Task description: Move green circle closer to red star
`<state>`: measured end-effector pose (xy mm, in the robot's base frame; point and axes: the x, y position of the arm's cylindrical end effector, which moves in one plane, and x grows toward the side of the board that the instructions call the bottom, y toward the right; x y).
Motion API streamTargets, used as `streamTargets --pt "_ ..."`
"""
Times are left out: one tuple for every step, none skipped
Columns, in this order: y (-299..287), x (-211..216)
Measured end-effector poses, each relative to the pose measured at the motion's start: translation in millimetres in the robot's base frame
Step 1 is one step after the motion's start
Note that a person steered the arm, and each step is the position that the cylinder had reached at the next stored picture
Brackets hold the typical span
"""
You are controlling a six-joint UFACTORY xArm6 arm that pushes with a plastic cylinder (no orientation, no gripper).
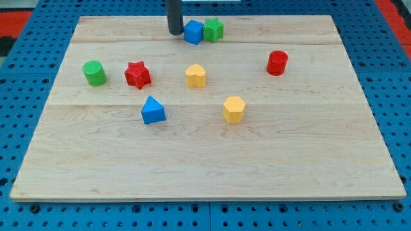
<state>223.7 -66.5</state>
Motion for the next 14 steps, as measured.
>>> streamTargets --pt "-1 -8" --pt "-2 -8" --pt "-23 -10" --pt "-64 -4" --pt "-102 -2" --pt "-100 22" --pt "-75 50" --pt "-102 80" --pt "-179 80" --pt "-237 82" --pt "-237 92" --pt "-221 104" --pt "-219 163" --pt "-207 185"
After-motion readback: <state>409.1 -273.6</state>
